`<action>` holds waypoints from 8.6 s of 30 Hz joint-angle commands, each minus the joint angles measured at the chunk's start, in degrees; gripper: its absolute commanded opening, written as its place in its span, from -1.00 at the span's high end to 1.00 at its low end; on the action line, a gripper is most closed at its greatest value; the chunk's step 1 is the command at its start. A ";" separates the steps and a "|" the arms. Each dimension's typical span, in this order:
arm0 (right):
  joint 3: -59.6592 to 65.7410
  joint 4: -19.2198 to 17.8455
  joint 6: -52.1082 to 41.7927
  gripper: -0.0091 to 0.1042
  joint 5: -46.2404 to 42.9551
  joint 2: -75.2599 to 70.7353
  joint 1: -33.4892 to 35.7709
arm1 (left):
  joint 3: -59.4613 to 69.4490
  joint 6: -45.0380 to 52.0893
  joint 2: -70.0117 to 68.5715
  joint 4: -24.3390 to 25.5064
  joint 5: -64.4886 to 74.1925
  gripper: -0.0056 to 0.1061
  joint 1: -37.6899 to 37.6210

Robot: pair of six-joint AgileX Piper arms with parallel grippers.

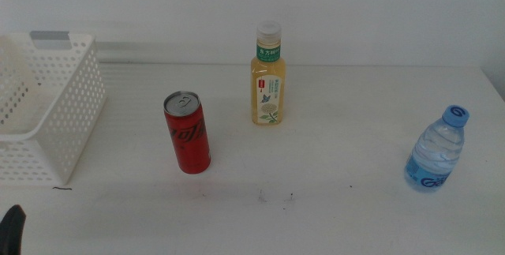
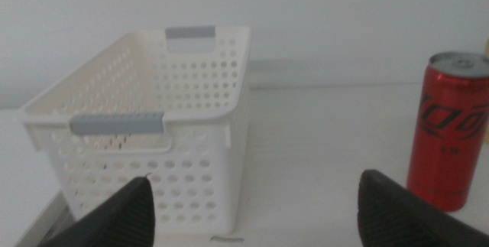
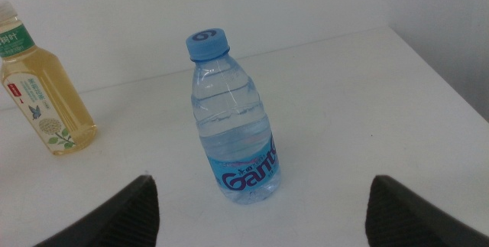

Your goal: Use arms to grab the bottles and put them into the dustbin to the left of the table.

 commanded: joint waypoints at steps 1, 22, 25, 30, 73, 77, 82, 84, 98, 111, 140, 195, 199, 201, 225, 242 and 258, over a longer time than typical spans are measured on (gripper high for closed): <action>0.17 -0.16 -0.18 -0.58 -0.54 -0.24 -0.46 | 0.04 -0.26 0.01 -0.42 -2.43 -0.68 -1.22; 0.17 -0.16 -0.18 -0.58 -0.54 -0.24 -0.46 | 0.04 -2.30 69.34 -2.77 -64.53 -0.68 -29.20; 0.17 -0.16 -0.18 -0.58 -0.54 -0.24 -0.46 | 0.04 -2.30 73.48 -3.96 -69.59 -0.68 -29.20; 0.17 -0.16 -0.18 -0.58 -0.54 -0.24 -0.46 | 0.04 -2.30 74.30 -4.38 -70.02 -0.68 -29.20; 0.17 -0.16 -0.18 -0.58 -0.54 -0.24 -0.46 | -29.96 -3.77 112.31 -5.44 -78.32 -0.68 -29.10; 0.17 -0.16 -0.18 -0.58 -0.54 -0.24 -0.46 | -32.72 -3.59 114.51 -5.44 -77.70 -0.68 -29.10; 0.17 -0.16 -0.18 -0.58 -0.54 -0.24 -0.46 | -33.96 -3.59 115.56 -5.86 -77.30 -0.63 -29.10; 0.17 -0.16 -0.18 -0.58 -0.54 -0.24 -0.46 | -33.96 -3.59 115.56 -6.08 -77.30 -0.51 -29.10; 0.17 -0.16 -0.18 -0.58 -0.54 -0.24 -0.46 | -39.05 8.49 91.19 -13.64 -39.17 0.93 -28.67; 0.17 -0.16 -0.18 -0.58 -0.54 -0.24 -0.46 | -78.89 23.44 87.81 -16.48 32.79 0.93 2.32; 0.17 -0.16 -0.18 -0.58 -0.54 -0.24 -0.46 | -92.50 26.34 114.13 -10.33 38.66 0.73 15.99; 0.17 -0.16 -0.18 -0.58 -0.54 -0.24 -0.46 | -23.03 -3.78 83.06 2.19 -60.97 -0.77 -36.89; 0.17 -0.16 -0.18 -0.58 -0.54 -0.24 -0.46 | -27.39 -3.81 90.69 1.73 -62.56 -0.77 -37.19; 0.17 -0.16 -0.18 -0.58 -0.54 -0.24 -0.46 | -31.03 -3.81 94.85 2.10 -62.56 -0.77 -37.19; 0.17 -0.16 -0.18 -0.58 -0.54 -0.24 -0.46 | -63.43 -1.02 123.08 -11.20 -55.94 -0.77 -37.09; 0.17 -0.16 -0.18 -0.58 -0.54 -0.24 -0.46 | -75.57 3.63 132.55 -19.68 -54.94 -0.50 -36.38; 0.17 -0.16 -0.18 -0.58 -0.54 -0.24 -0.46 | -70.20 15.87 98.47 -24.51 -5.65 0.93 -27.56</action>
